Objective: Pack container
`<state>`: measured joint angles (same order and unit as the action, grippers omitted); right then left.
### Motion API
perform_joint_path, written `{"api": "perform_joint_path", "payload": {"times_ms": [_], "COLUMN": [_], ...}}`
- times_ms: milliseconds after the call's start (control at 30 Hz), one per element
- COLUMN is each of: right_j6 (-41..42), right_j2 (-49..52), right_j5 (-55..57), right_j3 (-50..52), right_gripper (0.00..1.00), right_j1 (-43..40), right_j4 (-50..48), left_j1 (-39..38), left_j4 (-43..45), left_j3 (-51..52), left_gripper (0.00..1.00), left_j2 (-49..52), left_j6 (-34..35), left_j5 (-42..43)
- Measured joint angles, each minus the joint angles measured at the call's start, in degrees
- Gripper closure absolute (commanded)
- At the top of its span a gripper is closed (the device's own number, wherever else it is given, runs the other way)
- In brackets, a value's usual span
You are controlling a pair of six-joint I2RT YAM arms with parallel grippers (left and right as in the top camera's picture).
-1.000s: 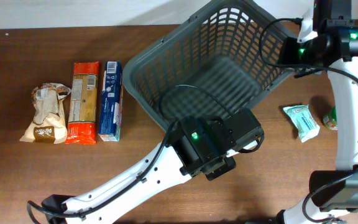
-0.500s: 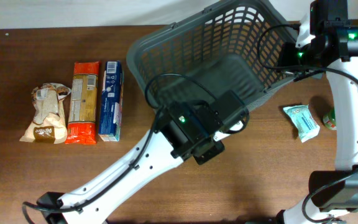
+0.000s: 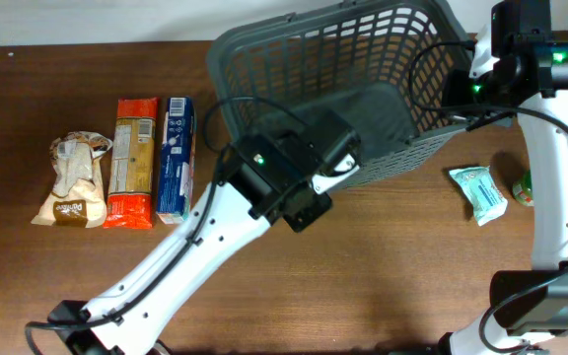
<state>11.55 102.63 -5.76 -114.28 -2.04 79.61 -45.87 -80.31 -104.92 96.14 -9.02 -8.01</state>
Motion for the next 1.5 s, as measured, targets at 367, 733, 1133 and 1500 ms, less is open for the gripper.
{"api": "perform_joint_path", "payload": {"times_ms": [367,733,1133,1500], "right_j6": [-0.11,-2.95,-7.32,-5.53], "right_j2": [0.00,0.00,-0.26,-0.98], "right_j5": [-0.13,-1.20,-4.90,-1.31], "right_j3": [0.00,0.00,-17.40,-22.23], "right_gripper": [0.96,0.96,0.96,0.96], "right_j1": [0.02,0.02,-0.11,-10.19], "right_j4": [1.99,3.52,3.37,3.76], "left_j1": [6.14,10.54,11.08,17.97], "left_j4": [0.83,3.32,-2.40,-6.78], "left_j3": [0.02,0.04,0.31,0.24], "left_gripper": [0.98,0.97,0.69,0.96], "left_j2": [2.58,5.29,-5.33,-20.37], "left_j6": [-0.68,-0.85,3.61,5.49], "left_j5": [-0.22,-0.37,-2.21,-3.48]}}
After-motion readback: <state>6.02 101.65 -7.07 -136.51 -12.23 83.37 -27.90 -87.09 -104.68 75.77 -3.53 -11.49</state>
